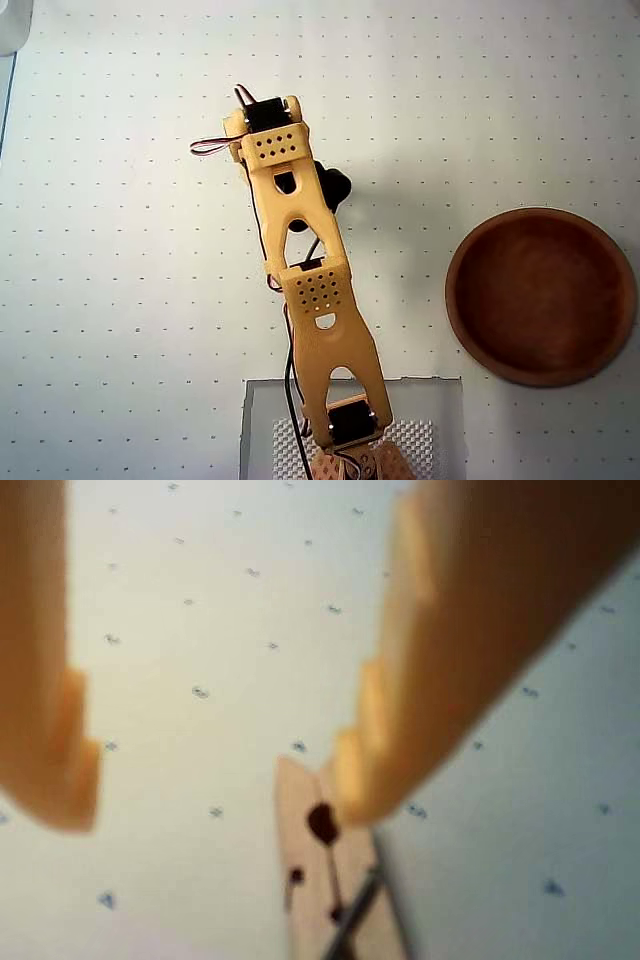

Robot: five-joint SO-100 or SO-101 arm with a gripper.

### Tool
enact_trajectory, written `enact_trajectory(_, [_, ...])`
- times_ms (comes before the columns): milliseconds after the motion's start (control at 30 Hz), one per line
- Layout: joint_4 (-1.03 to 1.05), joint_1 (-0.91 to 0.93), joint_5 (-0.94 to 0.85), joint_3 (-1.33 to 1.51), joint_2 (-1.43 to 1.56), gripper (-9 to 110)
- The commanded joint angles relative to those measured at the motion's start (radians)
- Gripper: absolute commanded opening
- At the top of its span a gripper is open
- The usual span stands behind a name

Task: Grasp a clothespin and put it in the bowl.

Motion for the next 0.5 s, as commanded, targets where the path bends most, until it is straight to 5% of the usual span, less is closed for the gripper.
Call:
enact_trajectory(0, [-0.017,0.012,-0.005,-0.063,0.017,17])
enact_trajectory(467, [-0.114,0.049,-0.005,-0.066,-0.048,17])
